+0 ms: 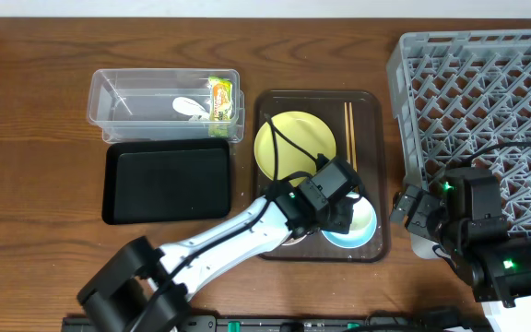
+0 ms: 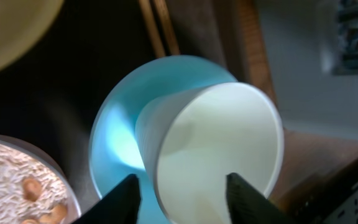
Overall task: Sort waste into correct bins and load items into the dishwasher rack
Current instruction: 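Grasp the white cup from the blue bowl with the left gripper, then hand the white cup from the left gripper to the right gripper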
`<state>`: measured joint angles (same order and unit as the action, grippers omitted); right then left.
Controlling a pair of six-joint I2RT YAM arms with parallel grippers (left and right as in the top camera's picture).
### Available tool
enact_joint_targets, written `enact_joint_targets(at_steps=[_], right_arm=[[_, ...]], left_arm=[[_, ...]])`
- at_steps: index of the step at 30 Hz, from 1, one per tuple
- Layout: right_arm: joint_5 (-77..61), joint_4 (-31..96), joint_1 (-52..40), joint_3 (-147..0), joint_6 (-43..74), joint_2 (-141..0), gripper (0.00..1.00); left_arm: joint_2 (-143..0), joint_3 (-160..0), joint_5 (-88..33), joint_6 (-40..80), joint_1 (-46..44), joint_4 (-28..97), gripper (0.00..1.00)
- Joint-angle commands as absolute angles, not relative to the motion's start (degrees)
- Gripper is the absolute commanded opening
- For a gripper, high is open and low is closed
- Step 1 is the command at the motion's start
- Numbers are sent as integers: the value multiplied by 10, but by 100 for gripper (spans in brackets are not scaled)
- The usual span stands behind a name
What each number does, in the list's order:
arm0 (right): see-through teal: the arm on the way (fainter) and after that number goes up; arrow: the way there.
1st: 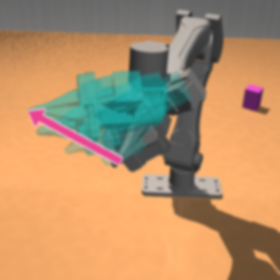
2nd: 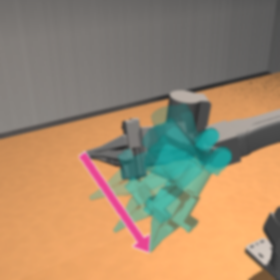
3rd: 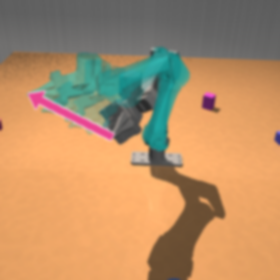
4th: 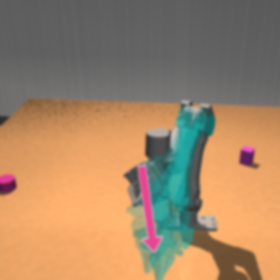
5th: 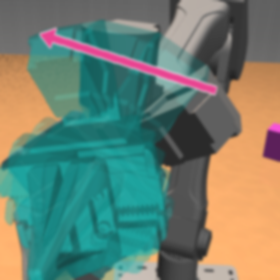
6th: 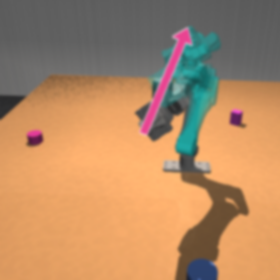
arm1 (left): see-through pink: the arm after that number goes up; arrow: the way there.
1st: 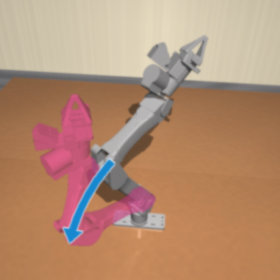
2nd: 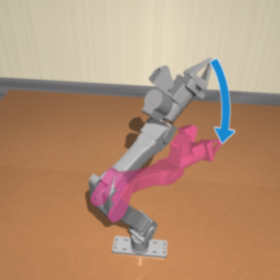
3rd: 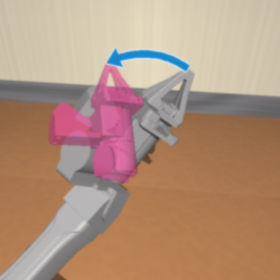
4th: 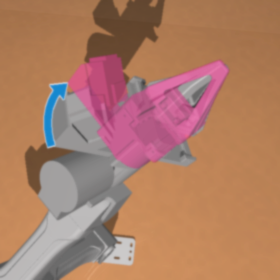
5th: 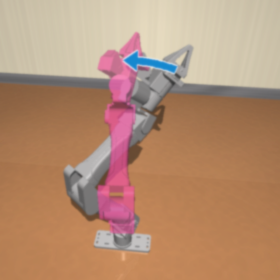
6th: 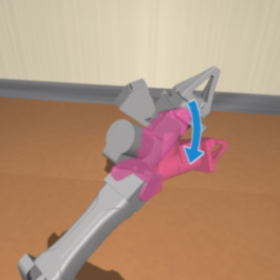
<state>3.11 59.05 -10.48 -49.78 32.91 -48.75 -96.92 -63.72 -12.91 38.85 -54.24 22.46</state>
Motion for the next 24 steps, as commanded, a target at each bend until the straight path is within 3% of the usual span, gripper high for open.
enact_joint_targets(at_steps=[1,3,6,16,19,24], right_arm=[[16,592,-97,-508,338,-488,99],[12,592,-97,-508,338,-488,99],[10,593,-97,-508,336,-488,99],[-47,575,-97,-508,269,-488,99],[-166,530,-97,-508,176,-488,99],[-465,441,-97,-508,41,-488,90]], left_arm=[[-988,-641,-144,391,-540,224,35],[-990,-641,-143,391,-540,225,19],[-973,-643,-143,391,-534,224,8],[-826,-644,-176,375,-421,288,6],[-785,-644,-304,335,-361,293,7],[-748,-644,-534,298,-273,291,6]])
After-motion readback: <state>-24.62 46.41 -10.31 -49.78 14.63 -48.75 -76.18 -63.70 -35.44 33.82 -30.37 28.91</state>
